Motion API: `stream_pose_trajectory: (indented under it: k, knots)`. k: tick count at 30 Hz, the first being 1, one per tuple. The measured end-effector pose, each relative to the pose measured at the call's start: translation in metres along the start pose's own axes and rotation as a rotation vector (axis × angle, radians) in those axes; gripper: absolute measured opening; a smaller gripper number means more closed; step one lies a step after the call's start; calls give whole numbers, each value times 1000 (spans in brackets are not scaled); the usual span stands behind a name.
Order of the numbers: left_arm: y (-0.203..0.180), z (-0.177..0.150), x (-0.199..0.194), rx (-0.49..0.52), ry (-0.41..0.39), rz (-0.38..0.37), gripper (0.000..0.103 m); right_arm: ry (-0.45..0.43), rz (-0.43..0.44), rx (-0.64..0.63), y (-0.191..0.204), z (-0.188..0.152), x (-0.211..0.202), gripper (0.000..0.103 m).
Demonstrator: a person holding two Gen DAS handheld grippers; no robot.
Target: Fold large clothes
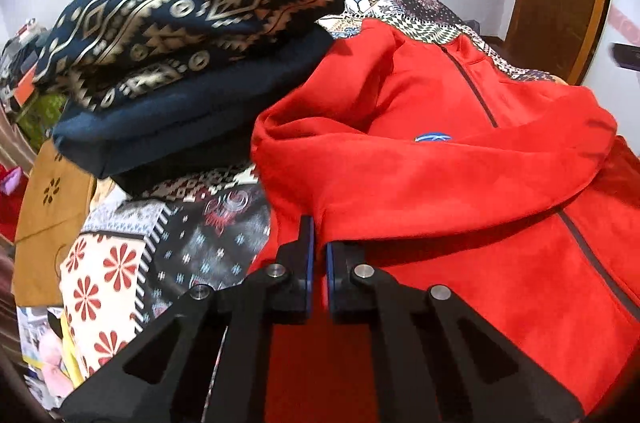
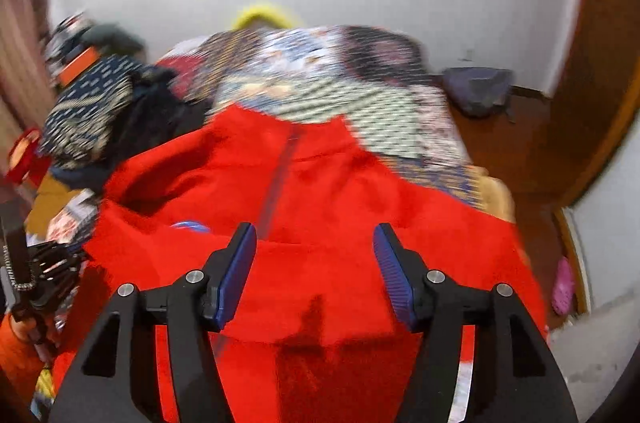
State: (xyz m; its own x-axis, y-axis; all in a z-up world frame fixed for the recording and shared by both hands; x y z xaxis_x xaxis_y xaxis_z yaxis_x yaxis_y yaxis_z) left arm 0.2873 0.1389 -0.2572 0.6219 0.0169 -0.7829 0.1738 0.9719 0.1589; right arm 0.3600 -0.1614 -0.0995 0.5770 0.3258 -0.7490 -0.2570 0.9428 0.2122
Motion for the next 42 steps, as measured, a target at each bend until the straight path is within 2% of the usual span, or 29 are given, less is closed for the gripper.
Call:
stream_pose_trajectory:
  k: [5, 9, 11, 15, 18, 19, 20, 22, 23, 25, 27, 28, 30, 31, 32, 35, 42]
  knots:
    - [9, -18, 8, -26, 38, -30, 4, 136, 119, -118, 67, -3, 57, 57]
    - [17, -33, 19, -72, 80, -58, 4, 242, 173, -221, 113, -18, 95, 57]
    - [22, -38, 18, -87, 74, -67, 4, 274, 186, -284, 133, -27, 112, 57]
    - [27, -39, 18, -97, 76, -56, 4, 318, 179, -367, 160, -38, 140, 57]
    - [29, -39, 19, -90, 83, -53, 8, 376, 231, -387, 169, -46, 151, 57]
    - [30, -38, 20, -81, 84, -40, 17, 387, 244, -395, 171, -50, 153, 57]
    - [29, -36, 21, -73, 85, -23, 34, 391, 252, -403, 173, -53, 155, 57]
    - [32, -37, 20, -61, 73, 27, 58, 393, 256, -424, 175, -58, 159, 57]
    - [33, -35, 20, -59, 66, 27, 59, 398, 258, -424, 175, -60, 162, 57]
    - [41, -35, 22, -58, 62, 2, 59, 408, 278, -408, 173, -60, 165, 55]
    - [39, -30, 25, -37, 51, 12, 59, 416, 296, -392, 174, -60, 168, 51]
    - [36, -28, 26, -22, 45, 23, 59, 417, 302, -395, 174, -61, 168, 47]
    - [31, -20, 29, 10, 35, 51, 58, 412, 307, -419, 176, -63, 166, 31]
    - [30, -18, 29, 17, 31, 60, 50, 410, 301, -432, 177, -65, 166, 18]
    - [29, -16, 31, 21, 26, 62, 35, 407, 289, -443, 178, -64, 167, 10]
    - [30, -13, 31, 6, 16, 74, 12, 376, 264, -476, 178, -68, 163, 5]
    - [42, -17, 32, -73, 40, 86, 9, 294, 112, -480, 159, -57, 165, 3]
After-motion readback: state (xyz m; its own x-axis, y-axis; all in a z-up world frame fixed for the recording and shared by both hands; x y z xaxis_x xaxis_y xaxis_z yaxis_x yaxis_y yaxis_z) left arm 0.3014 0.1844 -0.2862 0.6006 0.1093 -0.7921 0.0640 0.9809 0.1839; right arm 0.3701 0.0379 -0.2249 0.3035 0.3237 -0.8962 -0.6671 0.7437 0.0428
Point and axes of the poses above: each gripper's, at about its wrist camera, not at the fingertips, and x roughly the way its jaws point, y to its left, z to its top, the point moved 2 cm from there along x, roughly the way its jaws point, and after that the axes turned 11 degrees about x, right-handed, at the moved point
